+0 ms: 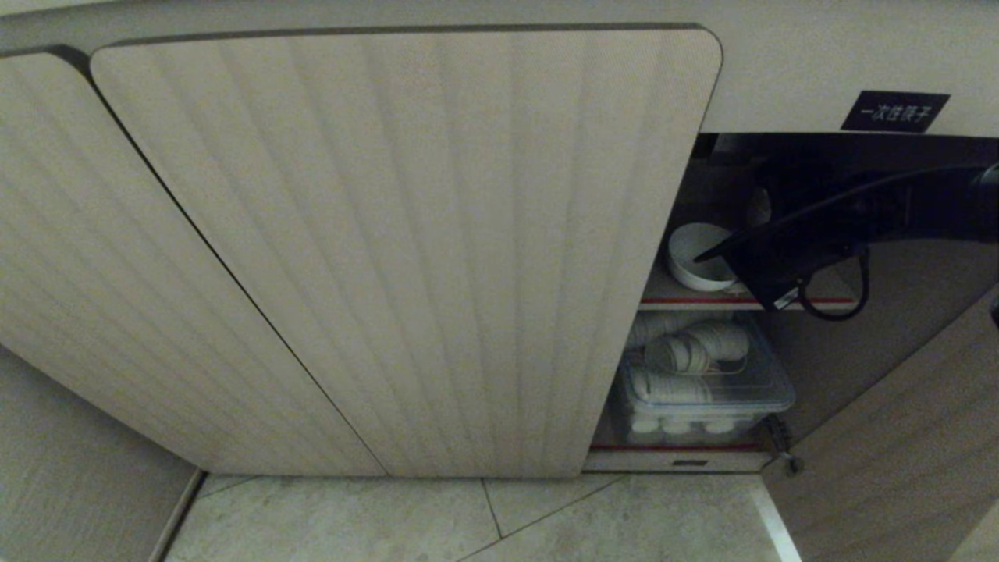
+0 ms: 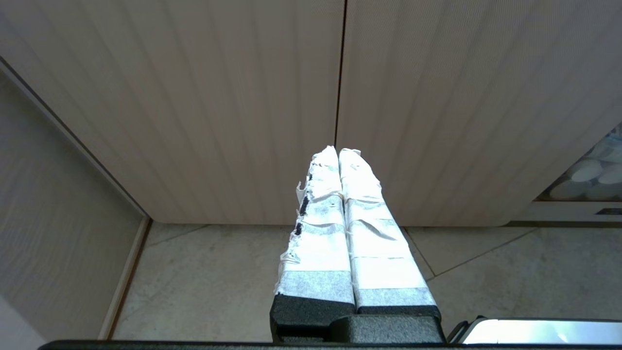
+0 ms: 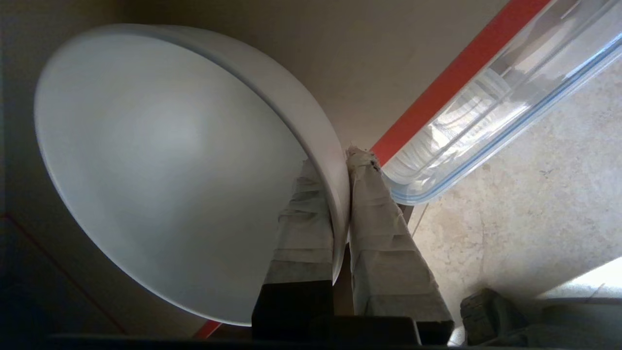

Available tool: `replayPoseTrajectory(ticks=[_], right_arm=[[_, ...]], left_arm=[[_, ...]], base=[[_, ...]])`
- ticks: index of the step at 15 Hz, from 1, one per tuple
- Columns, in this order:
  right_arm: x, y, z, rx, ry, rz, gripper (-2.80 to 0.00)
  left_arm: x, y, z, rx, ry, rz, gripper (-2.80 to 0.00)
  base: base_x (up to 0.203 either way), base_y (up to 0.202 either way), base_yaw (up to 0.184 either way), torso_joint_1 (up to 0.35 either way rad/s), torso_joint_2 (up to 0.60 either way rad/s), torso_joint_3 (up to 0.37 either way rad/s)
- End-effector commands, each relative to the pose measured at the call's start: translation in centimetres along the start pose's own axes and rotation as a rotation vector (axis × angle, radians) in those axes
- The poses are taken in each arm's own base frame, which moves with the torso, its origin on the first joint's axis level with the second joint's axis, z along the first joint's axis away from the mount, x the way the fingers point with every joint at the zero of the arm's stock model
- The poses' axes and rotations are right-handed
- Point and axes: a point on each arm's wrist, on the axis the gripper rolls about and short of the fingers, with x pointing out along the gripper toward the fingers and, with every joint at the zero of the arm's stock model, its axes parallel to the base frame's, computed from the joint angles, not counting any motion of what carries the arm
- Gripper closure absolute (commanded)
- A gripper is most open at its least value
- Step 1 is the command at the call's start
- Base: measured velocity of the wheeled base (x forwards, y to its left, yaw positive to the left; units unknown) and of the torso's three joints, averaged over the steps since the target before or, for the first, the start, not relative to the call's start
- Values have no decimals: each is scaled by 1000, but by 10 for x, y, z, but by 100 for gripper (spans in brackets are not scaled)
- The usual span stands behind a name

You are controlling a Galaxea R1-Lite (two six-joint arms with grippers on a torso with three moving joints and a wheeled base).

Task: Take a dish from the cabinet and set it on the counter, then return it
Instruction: Put it back into the cabinet

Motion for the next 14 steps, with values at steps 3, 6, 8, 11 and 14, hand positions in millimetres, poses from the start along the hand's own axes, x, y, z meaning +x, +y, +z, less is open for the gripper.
replayPoseTrajectory(ticks=[3, 6, 8, 11, 14], right_arm=[[4, -1, -1, 5, 2, -6, 0], [7, -2, -2, 6, 4, -12, 0], [8, -2, -2, 6, 4, -11, 0], [9, -2, -2, 5, 6, -11, 0], [8, 1, -1, 5, 5, -3, -280]], left_arm=[[0, 0, 0, 0, 0, 0, 0], [0, 0, 0, 0, 0, 0, 0], [0, 0, 0, 0, 0, 0, 0], [0, 0, 0, 0, 0, 2, 0], [0, 0, 0, 0, 0, -1, 0]], base=[[0, 0, 0, 0, 0, 0], [0, 0, 0, 0, 0, 0], [0, 0, 0, 0, 0, 0], [0, 0, 0, 0, 0, 0], [0, 0, 0, 0, 0, 0]])
